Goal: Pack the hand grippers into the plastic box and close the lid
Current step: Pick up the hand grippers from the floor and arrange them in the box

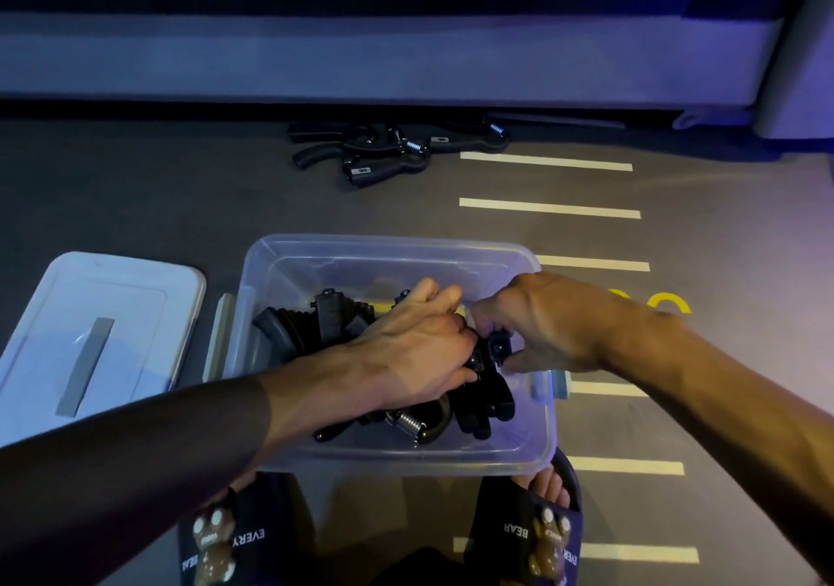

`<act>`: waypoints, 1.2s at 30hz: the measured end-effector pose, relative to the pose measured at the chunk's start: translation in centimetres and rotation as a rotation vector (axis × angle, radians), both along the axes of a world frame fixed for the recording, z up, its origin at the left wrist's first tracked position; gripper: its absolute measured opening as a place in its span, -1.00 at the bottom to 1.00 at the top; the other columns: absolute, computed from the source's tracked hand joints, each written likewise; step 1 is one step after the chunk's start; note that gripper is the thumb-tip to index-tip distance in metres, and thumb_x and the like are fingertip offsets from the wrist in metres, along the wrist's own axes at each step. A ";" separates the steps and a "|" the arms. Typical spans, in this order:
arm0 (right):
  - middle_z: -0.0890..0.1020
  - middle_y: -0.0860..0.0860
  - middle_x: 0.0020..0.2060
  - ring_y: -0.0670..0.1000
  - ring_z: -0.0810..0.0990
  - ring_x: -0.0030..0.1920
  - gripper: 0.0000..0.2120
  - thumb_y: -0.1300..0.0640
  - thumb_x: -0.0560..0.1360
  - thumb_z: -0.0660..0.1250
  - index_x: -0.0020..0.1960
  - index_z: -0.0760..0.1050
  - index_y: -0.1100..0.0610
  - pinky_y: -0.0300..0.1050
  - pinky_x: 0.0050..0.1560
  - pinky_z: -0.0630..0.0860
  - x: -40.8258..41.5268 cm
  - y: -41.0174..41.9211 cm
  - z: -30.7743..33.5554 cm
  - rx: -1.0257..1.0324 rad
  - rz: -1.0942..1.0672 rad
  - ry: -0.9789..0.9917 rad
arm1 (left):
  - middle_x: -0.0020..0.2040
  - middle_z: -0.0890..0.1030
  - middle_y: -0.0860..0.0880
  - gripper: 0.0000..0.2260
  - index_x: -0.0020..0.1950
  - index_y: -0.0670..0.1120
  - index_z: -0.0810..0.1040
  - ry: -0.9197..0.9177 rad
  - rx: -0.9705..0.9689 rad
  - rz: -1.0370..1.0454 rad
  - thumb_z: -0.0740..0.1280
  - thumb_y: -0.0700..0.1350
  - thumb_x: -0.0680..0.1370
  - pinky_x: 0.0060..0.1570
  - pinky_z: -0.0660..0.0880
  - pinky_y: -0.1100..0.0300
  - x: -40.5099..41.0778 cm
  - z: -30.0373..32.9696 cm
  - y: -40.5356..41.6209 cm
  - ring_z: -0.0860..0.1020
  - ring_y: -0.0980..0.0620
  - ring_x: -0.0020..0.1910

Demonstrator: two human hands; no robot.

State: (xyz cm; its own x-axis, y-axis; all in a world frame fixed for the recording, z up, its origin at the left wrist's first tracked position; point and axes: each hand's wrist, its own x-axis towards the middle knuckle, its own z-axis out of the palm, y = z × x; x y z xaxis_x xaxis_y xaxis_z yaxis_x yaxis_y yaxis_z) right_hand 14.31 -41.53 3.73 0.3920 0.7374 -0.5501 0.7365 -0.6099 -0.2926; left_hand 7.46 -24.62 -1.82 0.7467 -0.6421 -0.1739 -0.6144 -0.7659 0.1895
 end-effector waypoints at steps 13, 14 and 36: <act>0.62 -0.01 0.00 0.08 0.50 0.16 -0.61 -0.15 0.39 0.45 0.15 0.51 -0.03 0.00 0.21 0.44 -0.5 -0.7 -2.0 -0.034 0.014 -0.039 | -0.03 0.67 0.11 -0.55 0.14 0.00 0.64 0.010 -0.050 0.127 0.25 0.31 0.53 0.23 0.08 0.06 -1.0 -0.3 0.2 0.33 -0.01 0.26; 0.62 -0.01 0.00 0.08 0.50 0.14 -0.61 -0.15 0.39 0.45 0.15 0.51 -0.04 0.00 0.15 0.47 -0.5 -0.6 -2.0 -0.031 -0.001 -0.037 | 0.00 0.68 0.11 -0.55 0.18 0.01 0.63 0.045 -0.045 0.141 0.26 0.31 0.53 0.31 0.03 0.05 -0.9 -0.2 0.3 0.30 0.01 0.33; 0.65 -0.10 0.02 0.04 0.46 0.11 -0.53 -0.26 0.34 0.46 0.10 0.49 -0.01 -0.26 -0.11 0.12 -1.2 -0.1 -1.4 -0.043 0.061 -0.060 | 0.40 0.54 0.00 -0.52 0.39 -0.02 0.47 0.122 0.102 0.155 0.34 0.19 0.56 0.47 -0.51 -0.06 -1.9 1.0 -1.2 0.22 0.10 0.58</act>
State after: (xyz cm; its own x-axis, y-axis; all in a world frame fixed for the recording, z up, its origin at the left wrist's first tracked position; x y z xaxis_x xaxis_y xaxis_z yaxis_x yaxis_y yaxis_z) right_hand 13.13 -41.58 2.37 0.3798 0.7370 -0.5591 0.7882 -0.5742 -0.2214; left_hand 5.53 -25.84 -0.81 0.8041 -0.4960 -0.3277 -0.4654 -0.8682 0.1720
